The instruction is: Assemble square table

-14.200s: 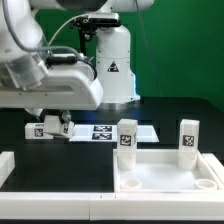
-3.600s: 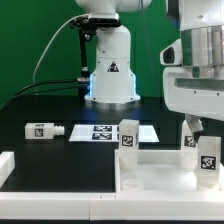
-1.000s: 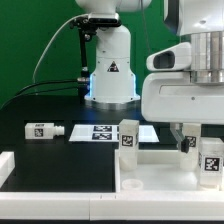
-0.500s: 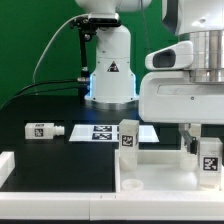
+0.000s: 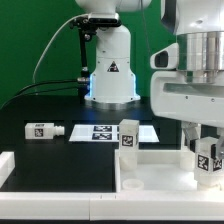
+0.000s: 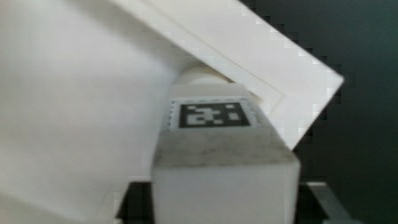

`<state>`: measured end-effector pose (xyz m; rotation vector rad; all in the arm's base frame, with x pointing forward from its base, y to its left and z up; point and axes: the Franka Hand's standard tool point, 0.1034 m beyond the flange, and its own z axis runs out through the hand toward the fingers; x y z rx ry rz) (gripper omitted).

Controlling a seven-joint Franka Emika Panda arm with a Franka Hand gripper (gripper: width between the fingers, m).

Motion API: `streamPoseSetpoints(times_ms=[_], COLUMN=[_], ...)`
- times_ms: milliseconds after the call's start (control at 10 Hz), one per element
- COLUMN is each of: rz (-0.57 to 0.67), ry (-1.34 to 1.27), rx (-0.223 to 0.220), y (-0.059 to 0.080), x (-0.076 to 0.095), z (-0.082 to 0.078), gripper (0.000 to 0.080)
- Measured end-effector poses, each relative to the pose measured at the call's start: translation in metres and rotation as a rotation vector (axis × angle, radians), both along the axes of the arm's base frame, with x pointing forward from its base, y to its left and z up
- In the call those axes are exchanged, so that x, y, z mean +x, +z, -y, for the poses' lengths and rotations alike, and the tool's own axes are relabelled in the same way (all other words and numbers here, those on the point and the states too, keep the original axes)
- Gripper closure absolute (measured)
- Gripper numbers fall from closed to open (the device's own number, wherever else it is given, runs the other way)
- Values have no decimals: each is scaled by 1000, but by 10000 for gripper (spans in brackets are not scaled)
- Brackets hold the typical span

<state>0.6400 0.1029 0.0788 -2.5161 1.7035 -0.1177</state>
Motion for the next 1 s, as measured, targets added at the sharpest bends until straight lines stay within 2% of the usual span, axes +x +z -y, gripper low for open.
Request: streamPoseSetpoints(times_ms=[100,300,400,500,600,700,800,900,1000], rz=[-10,-30,-31,-30,-33,-59,-65,-51,-49], ry=[-160,-417,-413,-387,-338,-99,140,241,307], rx=[36,77,75,72,62,19,-1,1,-8], y=[-1,-1,-2,-2,-2,-1,2,3,2], x=[0,-2,-2,-2,-3,-6,-5,-3,-3], z=[1,1,1,1,1,-1,-6,-10,-8], gripper=[515,514,514,432,432,294,197,197,158])
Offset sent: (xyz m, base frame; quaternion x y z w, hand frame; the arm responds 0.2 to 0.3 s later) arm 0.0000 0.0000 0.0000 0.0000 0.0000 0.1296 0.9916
